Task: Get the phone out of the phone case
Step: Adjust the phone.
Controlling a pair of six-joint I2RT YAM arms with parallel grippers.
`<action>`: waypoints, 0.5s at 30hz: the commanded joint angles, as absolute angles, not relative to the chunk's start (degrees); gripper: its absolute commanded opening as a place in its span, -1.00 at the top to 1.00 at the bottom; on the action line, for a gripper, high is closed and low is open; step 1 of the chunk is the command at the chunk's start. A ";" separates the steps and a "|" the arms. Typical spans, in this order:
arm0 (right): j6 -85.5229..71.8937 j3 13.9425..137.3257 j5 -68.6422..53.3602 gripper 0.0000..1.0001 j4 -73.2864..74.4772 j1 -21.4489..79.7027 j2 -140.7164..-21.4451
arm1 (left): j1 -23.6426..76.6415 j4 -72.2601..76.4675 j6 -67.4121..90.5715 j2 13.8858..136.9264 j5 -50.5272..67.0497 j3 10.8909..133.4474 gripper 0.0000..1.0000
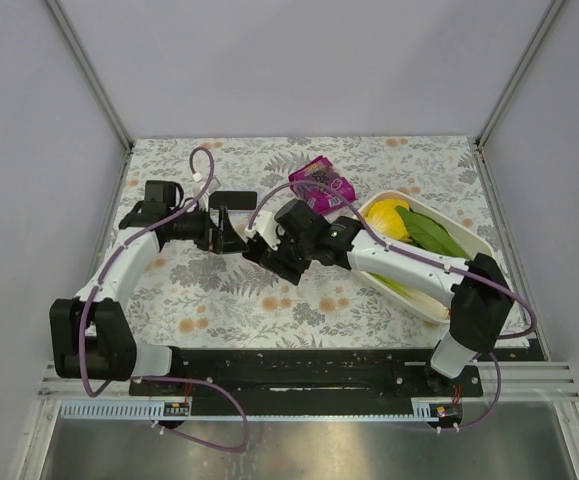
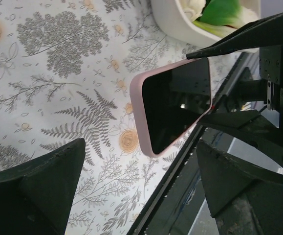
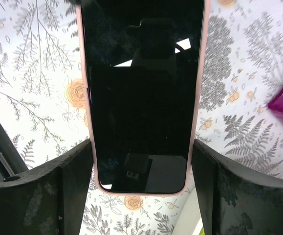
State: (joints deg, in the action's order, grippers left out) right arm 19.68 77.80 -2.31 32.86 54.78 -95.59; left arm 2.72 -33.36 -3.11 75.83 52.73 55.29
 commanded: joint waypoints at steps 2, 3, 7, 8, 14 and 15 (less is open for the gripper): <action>19.60 83.14 -0.44 1.00 29.97 54.76 -91.41 | 2.90 -33.05 -0.18 79.01 61.69 60.11 -0.93; 19.60 83.23 -0.44 1.00 29.80 54.76 -91.32 | 2.90 -33.05 -0.09 79.54 61.87 60.47 -0.93; 19.07 84.11 -0.61 1.00 29.62 54.76 -90.88 | 3.25 -32.96 2.11 81.82 63.19 62.31 -0.86; 18.90 84.37 -0.70 1.00 29.71 54.76 -90.79 | 3.34 -33.05 2.37 82.17 64.06 62.58 -0.81; 18.63 84.73 -0.35 1.00 29.01 54.76 -90.88 | 5.36 -32.96 3.78 83.67 63.99 63.90 -0.66; 18.55 84.81 -0.26 1.00 28.92 54.76 -91.05 | 5.88 -32.18 4.48 83.58 63.72 63.37 -0.64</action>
State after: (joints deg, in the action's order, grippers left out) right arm 19.44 81.10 -1.10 32.82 54.78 -94.24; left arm 4.23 -33.82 2.90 83.59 61.58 61.41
